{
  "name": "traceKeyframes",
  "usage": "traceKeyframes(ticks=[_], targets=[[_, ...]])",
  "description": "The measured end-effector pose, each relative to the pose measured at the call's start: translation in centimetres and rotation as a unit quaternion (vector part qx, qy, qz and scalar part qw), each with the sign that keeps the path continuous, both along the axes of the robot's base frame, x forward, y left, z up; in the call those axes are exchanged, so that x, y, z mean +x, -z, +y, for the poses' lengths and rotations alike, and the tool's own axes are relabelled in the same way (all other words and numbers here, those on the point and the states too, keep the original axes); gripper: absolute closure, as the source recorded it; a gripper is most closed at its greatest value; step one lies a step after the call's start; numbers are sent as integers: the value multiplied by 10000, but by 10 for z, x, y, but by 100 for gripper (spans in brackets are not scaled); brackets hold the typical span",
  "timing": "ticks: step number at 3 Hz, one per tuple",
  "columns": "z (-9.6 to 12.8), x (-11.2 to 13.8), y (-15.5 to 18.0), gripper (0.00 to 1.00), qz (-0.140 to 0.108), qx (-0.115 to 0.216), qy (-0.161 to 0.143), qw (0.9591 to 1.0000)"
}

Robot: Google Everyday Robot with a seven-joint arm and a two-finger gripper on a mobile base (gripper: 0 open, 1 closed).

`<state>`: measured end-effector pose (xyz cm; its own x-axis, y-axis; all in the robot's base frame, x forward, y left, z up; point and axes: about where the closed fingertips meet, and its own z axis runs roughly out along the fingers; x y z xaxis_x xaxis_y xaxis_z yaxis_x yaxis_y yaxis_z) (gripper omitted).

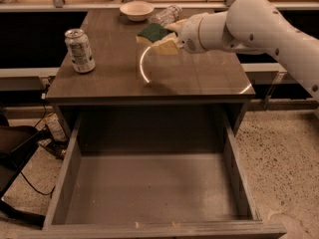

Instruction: Move sponge near 7up can

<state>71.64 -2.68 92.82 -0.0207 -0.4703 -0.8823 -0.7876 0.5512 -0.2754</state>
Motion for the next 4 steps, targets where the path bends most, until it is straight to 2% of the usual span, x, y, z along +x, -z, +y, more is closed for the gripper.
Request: traceKeyframes(ticks=[1, 2, 3, 4], targets=[[30, -37, 26, 100, 230, -194, -447, 9985], [61, -61, 44, 100, 452, -328, -1031, 9931], [94, -75, 53, 100, 555, -394, -1642, 9841], [121, -80, 58, 100, 593, -454, -2085, 9752]])
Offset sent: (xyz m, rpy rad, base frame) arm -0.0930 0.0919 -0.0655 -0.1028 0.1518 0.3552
